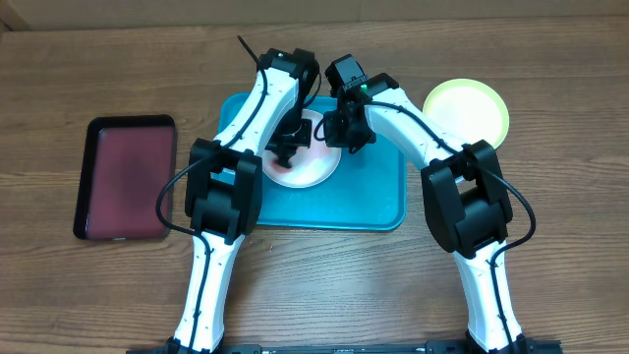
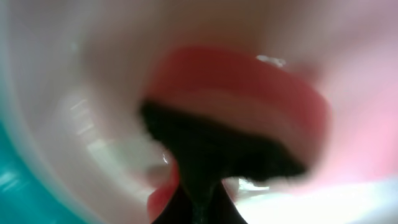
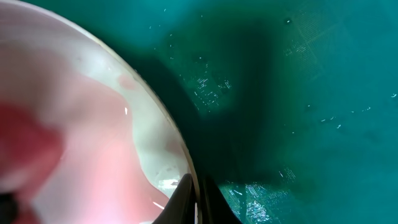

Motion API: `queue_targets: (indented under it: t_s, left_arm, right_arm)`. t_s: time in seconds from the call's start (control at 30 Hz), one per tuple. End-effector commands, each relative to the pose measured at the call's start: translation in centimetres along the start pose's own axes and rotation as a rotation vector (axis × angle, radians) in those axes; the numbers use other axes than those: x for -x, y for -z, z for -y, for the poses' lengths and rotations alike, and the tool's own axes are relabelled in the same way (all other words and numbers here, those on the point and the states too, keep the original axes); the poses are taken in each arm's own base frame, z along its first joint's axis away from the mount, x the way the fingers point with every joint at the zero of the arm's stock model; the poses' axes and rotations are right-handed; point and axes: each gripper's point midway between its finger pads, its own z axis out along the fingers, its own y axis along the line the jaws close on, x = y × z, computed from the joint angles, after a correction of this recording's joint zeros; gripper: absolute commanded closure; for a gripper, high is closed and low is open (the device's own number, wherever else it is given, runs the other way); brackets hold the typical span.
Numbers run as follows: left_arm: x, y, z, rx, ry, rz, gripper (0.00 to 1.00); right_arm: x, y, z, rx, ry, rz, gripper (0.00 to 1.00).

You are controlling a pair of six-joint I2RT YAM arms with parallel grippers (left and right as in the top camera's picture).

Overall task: Clean dirty plates on tray and stack at the side
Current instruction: 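Scrub the red stains on the white plate while right gripper holds rim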

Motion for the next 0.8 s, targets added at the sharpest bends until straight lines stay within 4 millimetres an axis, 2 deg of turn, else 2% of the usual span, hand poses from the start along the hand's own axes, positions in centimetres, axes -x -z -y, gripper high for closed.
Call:
queue_targets:
  t_s: [0.0,0.07,0.17,0.23,0.3,0.43,0.57,0.77]
  left_arm:
    - [0.2,-0.7,-5.7,0.253,0.079,0.004,0.96]
    - [0.7,-0.2,-6.5,0.264,0.106,0.021,0.96]
    - [1.6,0.1,-5.7,0.187,0.128,0.048,0.96]
    - [2.4,0.1,-4.2,0.088,0.104,0.066,0.96]
    - [3.2,0.1,-0.8,-0.099,0.043,0.077,0.96]
    - [3.7,1.2,4.4,-0.370,-0.022,0.085,0.96]
    - [3.1,1.6,6.5,-0.445,-0.045,0.068,0.96]
    - [1.3,0.9,7.5,-0.423,-0.070,0.012,0.96]
  right_arm:
    - [-0.5,-0.8,0.8,-0.039,-0.013,-0.007,0.96]
    - [-0.5,-0.8,0.8,-0.039,-0.013,-0.006,0.96]
    - [-0.5,-0.8,0.8,-0.039,-0.013,-0.007,0.96]
    - [-0.5,-0.8,0.8,-0.039,-0.013,-0.007,0.96]
    - [-0.5,-0.8,0.8,-0.039,-0.013,-0.007,0.96]
    - [-0.5,-0.8,0.8,-0.039,-0.013,-0.008,0.96]
    - [-0.5,-0.8,0.8,-0.039,-0.013,-0.008,0.96]
    - [-0.5,-0.8,0.8,-0.039,-0.013,-0.007,0.96]
